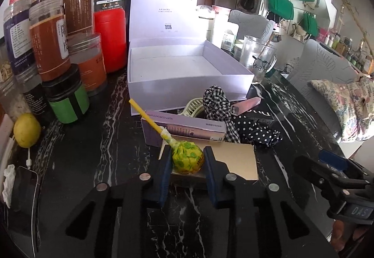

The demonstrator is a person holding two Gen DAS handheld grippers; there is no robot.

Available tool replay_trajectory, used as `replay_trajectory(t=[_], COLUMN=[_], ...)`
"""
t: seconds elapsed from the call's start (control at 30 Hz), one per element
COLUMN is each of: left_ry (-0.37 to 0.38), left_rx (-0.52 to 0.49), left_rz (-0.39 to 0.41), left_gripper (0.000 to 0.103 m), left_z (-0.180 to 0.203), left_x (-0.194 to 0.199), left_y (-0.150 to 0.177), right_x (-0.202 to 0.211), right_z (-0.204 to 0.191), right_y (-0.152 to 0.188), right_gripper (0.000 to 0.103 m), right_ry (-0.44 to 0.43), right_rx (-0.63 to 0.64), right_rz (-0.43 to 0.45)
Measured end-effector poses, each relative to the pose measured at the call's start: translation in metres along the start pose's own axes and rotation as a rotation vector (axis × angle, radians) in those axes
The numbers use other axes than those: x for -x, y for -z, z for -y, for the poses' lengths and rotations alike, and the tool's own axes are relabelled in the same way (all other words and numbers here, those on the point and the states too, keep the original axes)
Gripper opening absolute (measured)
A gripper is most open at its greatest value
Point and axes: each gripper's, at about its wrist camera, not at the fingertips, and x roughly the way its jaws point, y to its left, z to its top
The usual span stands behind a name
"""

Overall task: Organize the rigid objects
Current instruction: 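Move the left gripper to the yellow-green lollipop and grasp it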

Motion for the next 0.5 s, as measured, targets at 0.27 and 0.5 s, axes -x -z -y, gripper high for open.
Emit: replay_trajectory(t=[0.27, 0.5], left_ry=[0.049, 0.034], left_rx=[0.062, 0.092], left_rz=[0.015, 0.039], left_gripper=[0.026, 0.026], left_z=[-0.027, -0.049], left_x=[0.013, 0.022], left_y=[-0.006, -0.011], right_x=[-0.006, -0.011], right_z=[-0.013, -0.025], right_y=[-0.004, -0.014], right_gripper=[0.103, 0.103], right_ry=[-0.073, -0.024], right_rx=[0.026, 0.079], right_rz=[-0.014, -0.015])
